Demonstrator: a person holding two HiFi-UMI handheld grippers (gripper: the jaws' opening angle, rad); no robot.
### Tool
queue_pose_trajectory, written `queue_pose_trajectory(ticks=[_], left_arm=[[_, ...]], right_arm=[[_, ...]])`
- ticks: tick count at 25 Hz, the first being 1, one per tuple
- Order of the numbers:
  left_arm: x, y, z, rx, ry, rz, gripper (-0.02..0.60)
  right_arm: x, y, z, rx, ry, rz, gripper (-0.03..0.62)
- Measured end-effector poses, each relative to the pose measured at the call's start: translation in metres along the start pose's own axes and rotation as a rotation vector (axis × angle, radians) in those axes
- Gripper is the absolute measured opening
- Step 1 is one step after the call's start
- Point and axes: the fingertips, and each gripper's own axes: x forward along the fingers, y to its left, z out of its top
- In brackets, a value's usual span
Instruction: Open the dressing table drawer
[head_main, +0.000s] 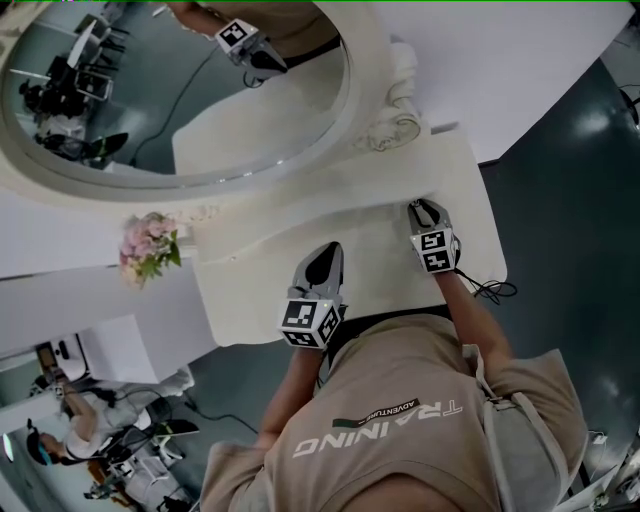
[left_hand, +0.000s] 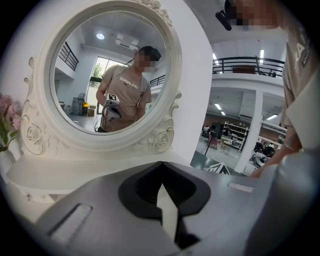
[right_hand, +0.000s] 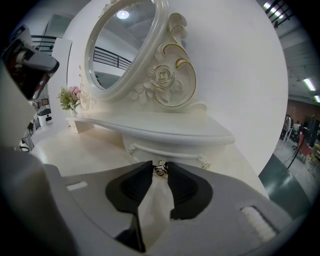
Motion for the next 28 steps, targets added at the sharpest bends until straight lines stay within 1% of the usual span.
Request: queue_pose_trajectory(ticks=[7, 15, 28], left_arm=[[-0.003, -0.005, 0.001, 0.007, -0.008, -0.016, 0.018], [-0.011, -0.004, -0.001, 0.007, -0.007, -0.011, 0.018], [-0.011, -0.013, 0.0, 0.011, -0.018, -0.027, 0.018]], right_arm=[[-0.011, 0.004, -0.009, 0.005, 0.006, -0.001, 0.098], [-0.022, 0.007, -0.016, -0.009, 0.008, 0.002, 0.098], [-0.039, 0.013, -0.027, -0.01, 0.017, 0.016, 0.098]])
